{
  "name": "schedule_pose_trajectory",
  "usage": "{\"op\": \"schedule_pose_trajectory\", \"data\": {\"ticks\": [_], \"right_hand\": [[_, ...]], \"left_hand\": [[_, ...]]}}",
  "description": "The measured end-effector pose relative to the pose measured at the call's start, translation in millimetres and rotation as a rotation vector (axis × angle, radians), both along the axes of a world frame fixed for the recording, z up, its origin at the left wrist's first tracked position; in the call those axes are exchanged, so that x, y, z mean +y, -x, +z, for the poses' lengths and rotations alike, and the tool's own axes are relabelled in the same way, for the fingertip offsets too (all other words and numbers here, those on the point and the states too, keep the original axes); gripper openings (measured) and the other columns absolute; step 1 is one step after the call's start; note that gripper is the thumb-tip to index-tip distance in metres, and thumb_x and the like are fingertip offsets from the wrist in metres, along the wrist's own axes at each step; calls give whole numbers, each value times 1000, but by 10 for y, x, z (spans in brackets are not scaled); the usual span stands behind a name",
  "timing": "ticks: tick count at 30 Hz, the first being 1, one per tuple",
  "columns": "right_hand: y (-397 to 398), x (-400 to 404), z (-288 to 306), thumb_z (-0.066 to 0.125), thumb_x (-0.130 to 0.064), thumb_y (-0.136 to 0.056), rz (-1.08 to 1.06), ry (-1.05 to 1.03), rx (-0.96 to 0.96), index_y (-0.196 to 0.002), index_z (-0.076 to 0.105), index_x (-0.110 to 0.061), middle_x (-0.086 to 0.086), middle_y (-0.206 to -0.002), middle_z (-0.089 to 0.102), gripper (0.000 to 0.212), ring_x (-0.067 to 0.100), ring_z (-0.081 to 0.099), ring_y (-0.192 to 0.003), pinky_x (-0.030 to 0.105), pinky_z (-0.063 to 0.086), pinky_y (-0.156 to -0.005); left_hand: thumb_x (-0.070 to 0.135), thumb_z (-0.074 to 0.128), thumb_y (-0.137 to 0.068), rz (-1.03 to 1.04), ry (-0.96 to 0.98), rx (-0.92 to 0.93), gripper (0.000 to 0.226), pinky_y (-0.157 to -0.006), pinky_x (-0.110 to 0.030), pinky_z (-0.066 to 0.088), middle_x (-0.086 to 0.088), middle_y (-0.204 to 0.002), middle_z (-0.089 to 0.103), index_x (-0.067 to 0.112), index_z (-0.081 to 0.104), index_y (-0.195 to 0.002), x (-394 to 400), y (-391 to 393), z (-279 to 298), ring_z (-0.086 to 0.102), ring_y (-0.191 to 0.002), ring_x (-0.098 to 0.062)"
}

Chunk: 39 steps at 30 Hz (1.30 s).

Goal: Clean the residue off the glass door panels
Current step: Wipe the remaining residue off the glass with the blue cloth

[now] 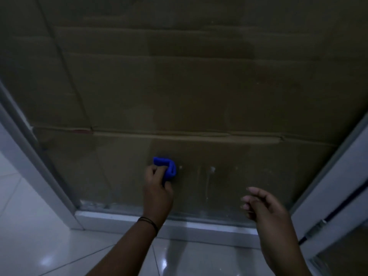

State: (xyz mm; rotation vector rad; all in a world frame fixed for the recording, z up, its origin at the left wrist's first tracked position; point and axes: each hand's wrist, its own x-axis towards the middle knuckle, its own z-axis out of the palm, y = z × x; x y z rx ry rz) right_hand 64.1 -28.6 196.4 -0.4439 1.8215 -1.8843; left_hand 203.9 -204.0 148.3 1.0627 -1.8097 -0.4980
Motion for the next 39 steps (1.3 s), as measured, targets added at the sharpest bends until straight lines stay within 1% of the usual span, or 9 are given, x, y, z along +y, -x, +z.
{"op": "schedule_pose_trajectory", "data": {"ticks": [8, 14, 19, 21, 23, 25, 28, 33, 39], "right_hand": [[192, 170, -94, 48, 3, -92, -81, -5, -44, -85, 62, -16, 7, -73, 64, 25, 18, 55, -64, 26, 45, -62], [327, 317, -116, 47, 3, -93, -120, -15, -13, -86, 62, -17, 7, -76, 64, 26, 18, 56, -66, 27, 46, -62], [415, 449, -87, 46, 4, -92, -181, 14, -21, -89, 61, -12, 8, -73, 61, 22, 19, 53, -62, 17, 48, -49], [429, 453, -83, 46, 6, -92, -194, 41, -49, -90, 60, -9, 10, -71, 60, 20, 20, 51, -60, 12, 45, -44], [429, 435, -99, 47, 7, -91, -198, 62, -79, -86, 60, -10, 10, -70, 60, 21, 19, 51, -60, 11, 44, -43], [412, 410, -134, 47, 6, -91, -189, 68, -91, -83, 60, -12, 9, -68, 61, 24, 18, 52, -59, 12, 45, -44], [382, 422, -216, 48, 5, -91, -179, 72, -115, -88, 62, -9, 8, -68, 61, 20, 15, 53, -58, 15, 46, -48], [485, 576, -315, 46, 6, -92, -233, 81, -154, -85, 62, -12, 1, -61, 63, 25, 7, 56, -50, 14, 47, -46], [683, 770, -423, 47, 7, -90, -300, 97, -170, -85, 61, -8, 4, -62, 61, 21, 9, 54, -50, 13, 45, -44]], "left_hand": [[-12, 54, -72, -213, -2, -50, 20, -69, -30, 44, -5, -91, 43, 4, 62, -81, 539, 763, 57, 48, -72, -21], [-11, 49, -80, -448, -116, -38, 19, -71, -18, 30, -5, -94, 42, -4, 63, -90, 912, 1298, 223, 39, -80, -8], [-7, 53, -83, -627, -234, 40, 8, -71, -24, 37, -17, -91, 55, -4, 60, -86, 1031, 1357, 427, 50, -82, -20], [-3, 57, -84, -615, -267, 177, 10, -69, -27, 41, -11, -81, 59, 5, 60, -79, 1031, 1158, 403, 54, -76, -17], [6, 61, -83, -490, -297, 331, 15, -62, -22, 42, -3, -71, 58, 17, 57, -73, 976, 884, 339, 54, -65, -8], [14, 60, -80, -315, -261, 392, 12, -60, -24, 42, -5, -67, 55, 17, 55, -70, 814, 663, 311, 51, -61, -10], [6, 61, -78, -187, -110, 230, 18, -58, -29, 35, -3, -65, 48, 11, 50, -64, 566, 610, 381, 44, -61, -16], [-13, 67, -66, -229, 77, -16, 21, -64, -9, 31, -5, -77, 58, 6, 67, -75, 725, 997, 509, 51, -70, -17], [-16, 66, -60, -420, 149, -89, 27, -64, -18, 33, -13, -81, 61, 2, 71, -80, 1068, 1584, 490, 58, -75, -24]]}}
